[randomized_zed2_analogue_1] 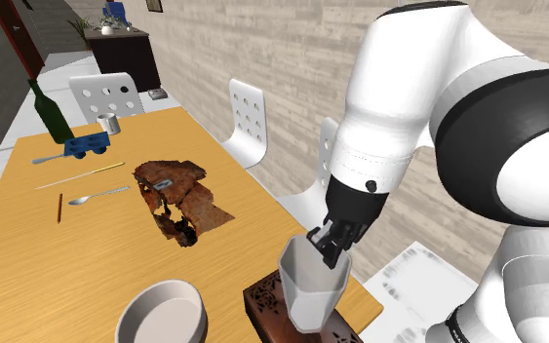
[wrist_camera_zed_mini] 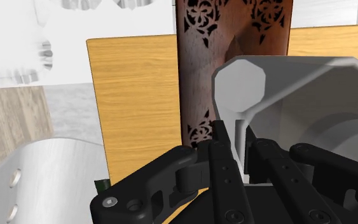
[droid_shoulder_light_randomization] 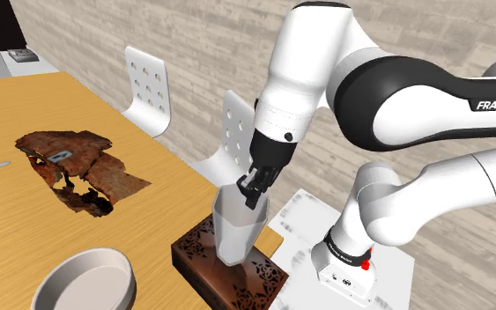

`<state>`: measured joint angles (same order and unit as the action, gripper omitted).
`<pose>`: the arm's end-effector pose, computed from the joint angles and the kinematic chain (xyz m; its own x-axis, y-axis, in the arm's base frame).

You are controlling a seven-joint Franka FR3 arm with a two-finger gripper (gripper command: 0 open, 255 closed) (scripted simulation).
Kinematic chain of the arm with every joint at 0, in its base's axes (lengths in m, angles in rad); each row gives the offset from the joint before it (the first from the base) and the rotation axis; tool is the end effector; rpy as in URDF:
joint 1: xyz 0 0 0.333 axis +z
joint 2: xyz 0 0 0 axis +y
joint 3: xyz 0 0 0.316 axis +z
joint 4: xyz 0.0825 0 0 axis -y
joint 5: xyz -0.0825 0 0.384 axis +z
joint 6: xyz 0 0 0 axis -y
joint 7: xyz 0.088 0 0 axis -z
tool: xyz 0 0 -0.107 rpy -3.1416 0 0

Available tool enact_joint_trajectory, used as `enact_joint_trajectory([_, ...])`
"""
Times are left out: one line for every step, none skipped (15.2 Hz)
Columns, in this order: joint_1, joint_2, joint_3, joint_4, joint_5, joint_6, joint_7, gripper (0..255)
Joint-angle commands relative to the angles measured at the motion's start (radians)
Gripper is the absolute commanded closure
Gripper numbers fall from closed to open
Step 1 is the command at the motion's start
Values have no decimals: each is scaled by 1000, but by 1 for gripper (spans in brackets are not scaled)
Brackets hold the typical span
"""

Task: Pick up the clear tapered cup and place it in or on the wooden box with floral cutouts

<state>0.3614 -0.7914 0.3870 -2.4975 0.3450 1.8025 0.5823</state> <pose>0.2166 0.2641 0.5229 0.9999 -0.0035 0.0158 -0.0020 -0.9957 -0.0921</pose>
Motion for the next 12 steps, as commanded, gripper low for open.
enact_joint_trajectory([3, 2, 9, -24, 7, 28, -1, 255])
enact_joint_trajectory([4, 2, 12, -37, 11, 41, -3, 255])
enact_joint_trajectory([5, 3, 15, -50, 14, 54, -4, 255])
enact_joint_trajectory([6, 4, 19, -62, 17, 67, -5, 255])
enact_joint_trajectory([8, 5, 23, -75, 21, 81, -7, 255])
enact_joint_trajectory([10, 7, 28, -91, 26, 100, -9, 255])
enact_joint_trajectory([9, 7, 28, -91, 26, 100, -9, 255])
enact_joint_trajectory([10, 7, 28, -92, 26, 100, -9, 255])
enact_joint_trajectory([10, 7, 28, -91, 26, 100, -9, 255])
enact_joint_trajectory([10, 7, 28, -91, 26, 100, -8, 255])
enact_joint_trajectory([10, 7, 28, -91, 26, 100, -8, 255])
enact_joint_trajectory([10, 7, 27, -91, 26, 100, -8, 255])
